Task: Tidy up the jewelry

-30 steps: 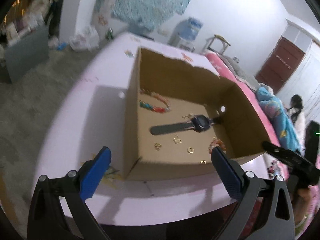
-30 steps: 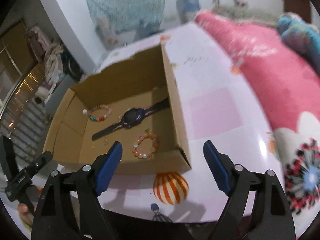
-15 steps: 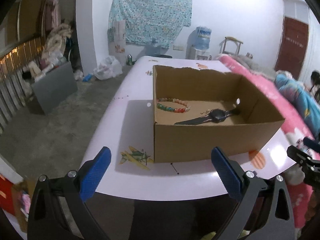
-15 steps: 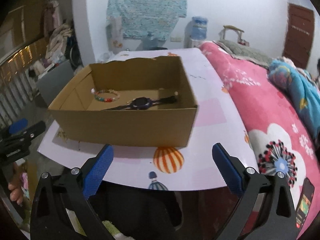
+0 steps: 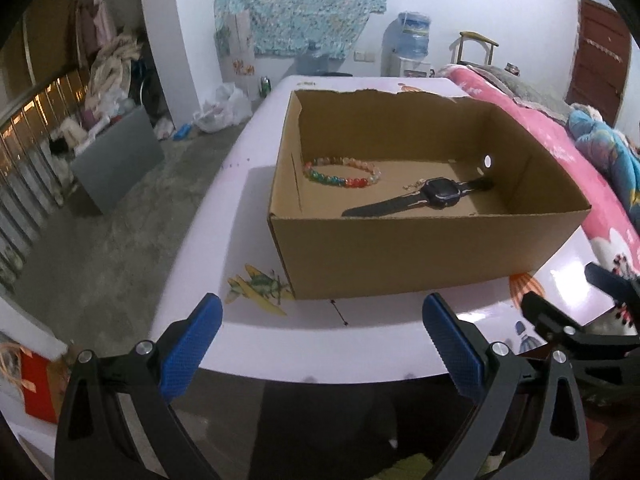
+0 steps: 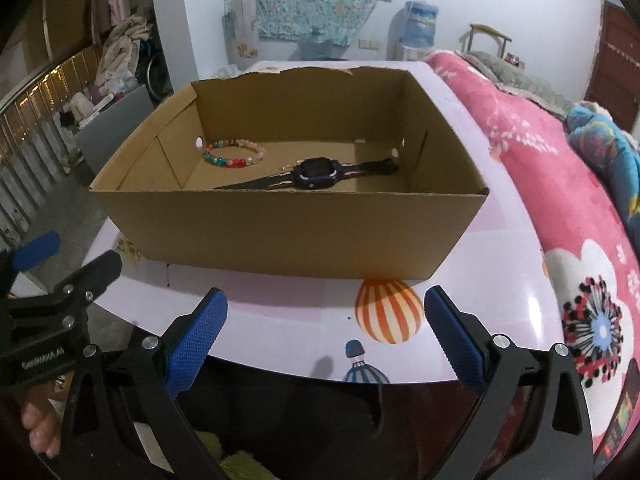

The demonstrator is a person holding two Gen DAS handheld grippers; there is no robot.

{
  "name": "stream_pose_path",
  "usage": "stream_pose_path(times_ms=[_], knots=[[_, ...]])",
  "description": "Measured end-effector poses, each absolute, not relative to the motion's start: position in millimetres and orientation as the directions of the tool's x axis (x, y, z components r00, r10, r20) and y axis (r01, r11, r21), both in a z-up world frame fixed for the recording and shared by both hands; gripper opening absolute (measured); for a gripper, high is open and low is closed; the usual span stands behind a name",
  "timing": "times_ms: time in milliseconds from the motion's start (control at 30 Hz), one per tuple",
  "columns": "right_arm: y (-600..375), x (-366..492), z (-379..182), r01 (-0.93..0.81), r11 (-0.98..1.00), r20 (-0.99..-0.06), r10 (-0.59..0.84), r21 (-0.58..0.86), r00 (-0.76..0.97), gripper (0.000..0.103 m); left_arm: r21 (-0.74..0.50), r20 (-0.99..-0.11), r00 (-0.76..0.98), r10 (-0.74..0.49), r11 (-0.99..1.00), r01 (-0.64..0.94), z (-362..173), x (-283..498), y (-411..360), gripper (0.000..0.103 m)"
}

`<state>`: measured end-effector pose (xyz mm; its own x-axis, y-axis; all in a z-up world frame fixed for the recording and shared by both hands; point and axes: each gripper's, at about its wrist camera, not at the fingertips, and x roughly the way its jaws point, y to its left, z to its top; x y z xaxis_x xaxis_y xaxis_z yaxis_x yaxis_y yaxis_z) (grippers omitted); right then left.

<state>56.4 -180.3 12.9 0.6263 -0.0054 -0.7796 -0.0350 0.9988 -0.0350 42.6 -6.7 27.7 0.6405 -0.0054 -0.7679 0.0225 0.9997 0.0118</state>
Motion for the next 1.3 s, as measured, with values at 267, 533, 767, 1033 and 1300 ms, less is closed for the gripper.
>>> stream_pose_path(times_ms=[267, 533, 767, 1033, 1300], knots=[[-186.2, 53.2, 14.4, -0.014, 1.000, -0.784, -0.005, -0.017, 0.621, 0.095, -0.002, -0.776, 0.631, -0.010, 1.000, 0.015, 28.8, 39.7, -5.7, 0.098], [-191.4, 52.1, 24.1, 0.005, 1.000, -0.775, 0.000, 0.003, 0.631, 0.095, -0.012, -0.778, 0.629, -0.008, 1.000, -0.001, 29.6, 39.4, -1.3, 0.098], [-189.1, 52.4, 25.6, 0.002, 1.000, -0.777, 0.009, 0.013, 0.629, 0.095, -0.016, -0.779, 0.627, 0.003, 1.000, -0.024, 29.1, 39.0, 5.1, 0.098], [-182.9, 51.8, 26.7, -0.003, 1.000, -0.776, 0.008, 0.008, 0.630, 0.095, -0.023, -0.783, 0.621, 0.003, 0.999, -0.034, 26.8, 40.1, 8.4, 0.098], [-179.7, 51.9, 26.5, -0.004, 1.000, -0.777, 0.008, 0.008, 0.629, 0.095, -0.024, -0.780, 0.626, 0.008, 0.999, -0.042, 27.8, 39.6, 11.2, 0.098]])
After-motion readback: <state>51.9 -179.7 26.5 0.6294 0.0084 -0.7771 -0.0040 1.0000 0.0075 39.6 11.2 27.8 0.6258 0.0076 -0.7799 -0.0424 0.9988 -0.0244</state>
